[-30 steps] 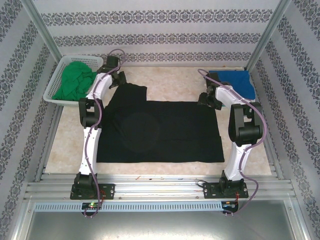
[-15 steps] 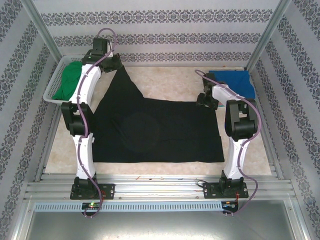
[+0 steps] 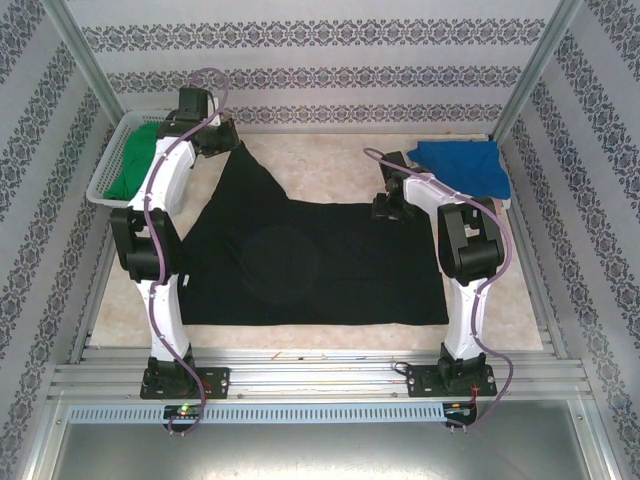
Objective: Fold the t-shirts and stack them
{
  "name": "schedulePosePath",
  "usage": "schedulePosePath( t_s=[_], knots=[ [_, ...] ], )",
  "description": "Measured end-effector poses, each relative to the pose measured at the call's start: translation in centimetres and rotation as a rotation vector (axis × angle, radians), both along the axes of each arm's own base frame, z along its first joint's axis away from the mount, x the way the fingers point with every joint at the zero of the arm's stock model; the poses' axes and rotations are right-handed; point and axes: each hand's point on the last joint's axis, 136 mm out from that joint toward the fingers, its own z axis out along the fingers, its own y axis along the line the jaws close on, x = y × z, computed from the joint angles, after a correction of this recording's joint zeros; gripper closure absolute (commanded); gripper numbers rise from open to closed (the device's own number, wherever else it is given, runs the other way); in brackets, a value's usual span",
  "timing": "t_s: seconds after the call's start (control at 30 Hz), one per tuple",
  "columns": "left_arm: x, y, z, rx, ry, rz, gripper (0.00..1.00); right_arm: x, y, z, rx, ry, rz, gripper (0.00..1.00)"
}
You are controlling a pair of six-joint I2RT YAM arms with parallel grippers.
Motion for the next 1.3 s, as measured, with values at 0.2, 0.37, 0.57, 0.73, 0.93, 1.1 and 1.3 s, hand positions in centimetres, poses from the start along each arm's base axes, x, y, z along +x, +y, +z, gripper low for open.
schedulePosePath(
  t_s=[0.2,0.37,0.57,0.73,0.93,1.1,1.3],
  knots=[
    [0.1,1.7,-0.8,-0.013,0.004,0.02,1.0,-0.9,2.8,-0.2,-0.002,0.006,0.057,0.36],
    [0.2,2.5,-0.9,-0.022,0.003,0.028,1.0,-2.9,6.0,-0.5,0.036,0.018,0.109,0.36],
    [0.2,2.1,-0.6,-0.044,-0.006,0.008,1.0,-4.2,9.3,-0.4,0.091,0.033,0.159,0.36],
    [0.3,1.8,-0.4,-0.056,-0.014,-0.005,1.0,-4.0,8.7,0.9,0.109,0.02,0.148,0.33],
    [-0.2,1.4,0.0,-0.071,-0.019,-0.02,1.0,0.9,3.6,6.5,0.111,-0.119,0.056,0.33],
    [-0.6,1.4,0.1,-0.071,-0.02,-0.021,1.0,5.0,-1.1,8.8,0.064,-0.196,-0.015,0.36],
    [-0.8,1.3,-0.4,-0.076,-0.014,-0.026,1.0,7.4,-3.5,5.1,-0.019,-0.112,-0.043,0.37]
  ],
)
